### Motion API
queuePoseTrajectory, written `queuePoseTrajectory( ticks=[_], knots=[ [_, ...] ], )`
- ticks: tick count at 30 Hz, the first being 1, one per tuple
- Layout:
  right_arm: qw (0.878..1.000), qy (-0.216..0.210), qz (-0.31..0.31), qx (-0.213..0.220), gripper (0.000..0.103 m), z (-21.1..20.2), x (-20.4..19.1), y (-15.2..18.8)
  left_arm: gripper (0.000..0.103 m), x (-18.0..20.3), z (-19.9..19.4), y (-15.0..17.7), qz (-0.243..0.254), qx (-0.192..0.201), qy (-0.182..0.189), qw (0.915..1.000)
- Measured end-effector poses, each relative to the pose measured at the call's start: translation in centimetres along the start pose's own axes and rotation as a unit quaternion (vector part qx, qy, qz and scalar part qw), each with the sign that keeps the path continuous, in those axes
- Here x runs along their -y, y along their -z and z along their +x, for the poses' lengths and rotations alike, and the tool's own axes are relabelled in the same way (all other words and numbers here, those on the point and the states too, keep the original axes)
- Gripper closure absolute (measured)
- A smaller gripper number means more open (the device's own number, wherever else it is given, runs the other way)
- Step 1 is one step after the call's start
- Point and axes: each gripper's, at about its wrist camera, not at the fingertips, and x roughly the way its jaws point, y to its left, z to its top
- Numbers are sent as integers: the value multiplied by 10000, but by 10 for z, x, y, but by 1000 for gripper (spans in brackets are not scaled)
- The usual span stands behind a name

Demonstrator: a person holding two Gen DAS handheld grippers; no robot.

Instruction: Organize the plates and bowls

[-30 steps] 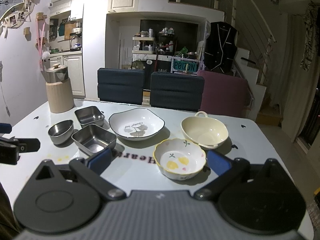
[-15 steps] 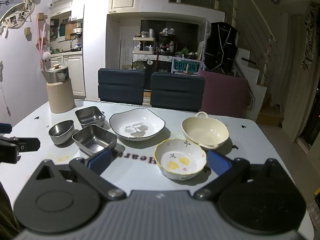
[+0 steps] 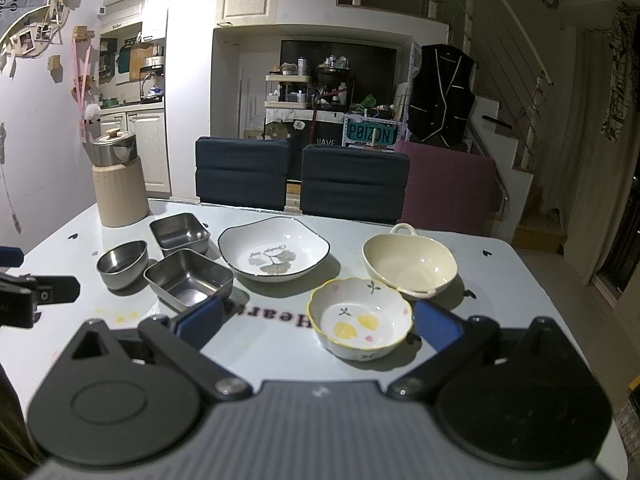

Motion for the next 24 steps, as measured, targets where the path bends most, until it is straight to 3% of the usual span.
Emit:
queuePoseTrajectory(
  ticks=[24],
  knots=[
    [9998,115,93,-126,0,14,6,-3,0,0,14,-6,-208,-64,95,9997]
  ],
)
